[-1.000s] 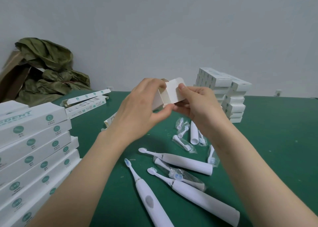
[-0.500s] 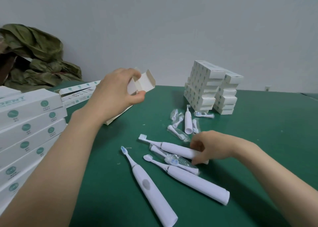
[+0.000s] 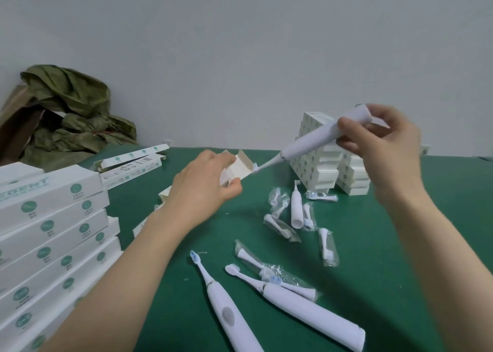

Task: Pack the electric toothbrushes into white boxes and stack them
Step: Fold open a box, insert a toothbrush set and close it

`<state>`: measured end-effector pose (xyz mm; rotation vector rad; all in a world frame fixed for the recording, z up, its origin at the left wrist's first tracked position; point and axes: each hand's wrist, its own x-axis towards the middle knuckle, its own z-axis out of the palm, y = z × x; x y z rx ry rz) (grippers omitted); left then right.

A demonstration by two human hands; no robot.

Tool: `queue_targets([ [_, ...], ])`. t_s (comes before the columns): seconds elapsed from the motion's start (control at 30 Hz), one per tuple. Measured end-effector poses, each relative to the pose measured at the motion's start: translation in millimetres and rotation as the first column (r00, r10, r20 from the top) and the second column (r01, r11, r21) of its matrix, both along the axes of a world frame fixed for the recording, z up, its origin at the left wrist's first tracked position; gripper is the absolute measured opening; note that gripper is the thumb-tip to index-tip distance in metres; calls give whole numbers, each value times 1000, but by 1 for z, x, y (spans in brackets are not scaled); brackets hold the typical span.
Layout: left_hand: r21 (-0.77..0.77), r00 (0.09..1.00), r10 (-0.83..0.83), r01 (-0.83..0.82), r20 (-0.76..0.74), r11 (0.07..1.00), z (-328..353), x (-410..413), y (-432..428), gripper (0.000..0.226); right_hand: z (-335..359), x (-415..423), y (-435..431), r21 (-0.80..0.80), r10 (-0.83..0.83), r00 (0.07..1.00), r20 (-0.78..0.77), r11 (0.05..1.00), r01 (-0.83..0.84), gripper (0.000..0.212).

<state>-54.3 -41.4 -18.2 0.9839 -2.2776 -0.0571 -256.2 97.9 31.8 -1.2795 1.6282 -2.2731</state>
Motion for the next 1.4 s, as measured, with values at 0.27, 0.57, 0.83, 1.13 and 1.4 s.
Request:
queue_targets([
  [0.27, 59, 998, -49, 51, -40, 997, 1, -4, 3, 38, 18, 16, 11, -337, -32, 996, 82, 940, 58, 26],
  [0.57, 12, 971, -191, 195, -146, 981, 8, -14, 22, 40, -11, 44, -11, -72, 32, 999, 9, 997, -31, 24],
  [0.83, -19, 933, -267, 271, -241, 962, 24, -14, 32, 42, -24, 63, -17, 160, 11, 727, -687, 978, 137, 27],
  [1.13, 3, 953, -190, 197, -235, 980, 18, -7, 24, 40, -65, 54, -3, 897, 605, 675, -421, 387, 212, 16],
  [1.4, 41, 958, -193, 206, -213, 978, 16, -5, 22, 40, -74, 40, -11, 909, 628, 658, -416, 270, 316, 36],
])
